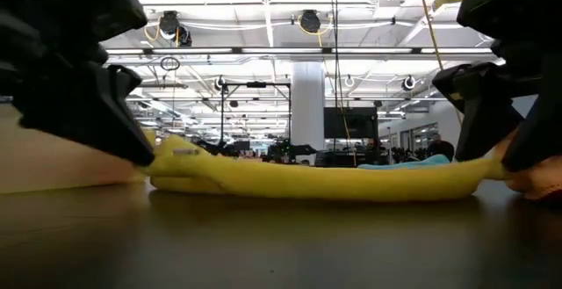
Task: Fold microfiber towels
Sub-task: Fold the yellow microfiber towel
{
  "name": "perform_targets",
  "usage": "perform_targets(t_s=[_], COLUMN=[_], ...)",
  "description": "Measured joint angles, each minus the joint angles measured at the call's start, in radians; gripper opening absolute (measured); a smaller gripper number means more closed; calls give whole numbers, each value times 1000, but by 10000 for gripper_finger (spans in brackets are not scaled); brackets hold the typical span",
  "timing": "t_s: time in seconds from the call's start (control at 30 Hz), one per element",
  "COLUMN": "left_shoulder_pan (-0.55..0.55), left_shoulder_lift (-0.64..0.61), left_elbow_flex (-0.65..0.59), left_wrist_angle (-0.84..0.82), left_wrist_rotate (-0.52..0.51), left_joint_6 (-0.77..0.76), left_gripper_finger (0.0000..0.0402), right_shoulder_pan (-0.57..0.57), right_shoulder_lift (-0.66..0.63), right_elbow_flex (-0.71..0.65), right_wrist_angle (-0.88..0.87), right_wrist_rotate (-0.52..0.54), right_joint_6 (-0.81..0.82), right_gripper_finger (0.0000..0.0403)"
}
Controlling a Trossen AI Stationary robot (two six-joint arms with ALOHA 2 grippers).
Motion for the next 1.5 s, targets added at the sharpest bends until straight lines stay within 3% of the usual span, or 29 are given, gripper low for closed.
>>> perform_targets(t_s=[0.4,0.67,0.9,1.07,1.2,1.3,1.5], left_shoulder_pan=[7,7,-3,-40,-58,-57,-32], left_shoulder_lift=[-1,-1,0,0,-7,-32,-121], left_elbow_flex=[1,1,2,51,120,180,251], left_wrist_angle=[-68,-73,-75,-77,-116,-244,-511], left_wrist_rotate=[-109,-106,-48,54,58,-15,-272], left_joint_6=[-103,-107,-109,-30,8,-15,-70], left_gripper_finger=[7,9,8,4,9,4,6], right_shoulder_pan=[7,13,44,81,80,75,29], right_shoulder_lift=[87,67,66,51,-5,-66,-194], right_elbow_flex=[112,112,112,111,111,110,110], right_wrist_angle=[-224,-209,-205,-116,-90,-120,-264], right_wrist_rotate=[2,2,-11,-81,-68,9,135], right_joint_6=[26,81,105,106,101,115,241], right_gripper_finger=[163,86,7,9,2,1,1])
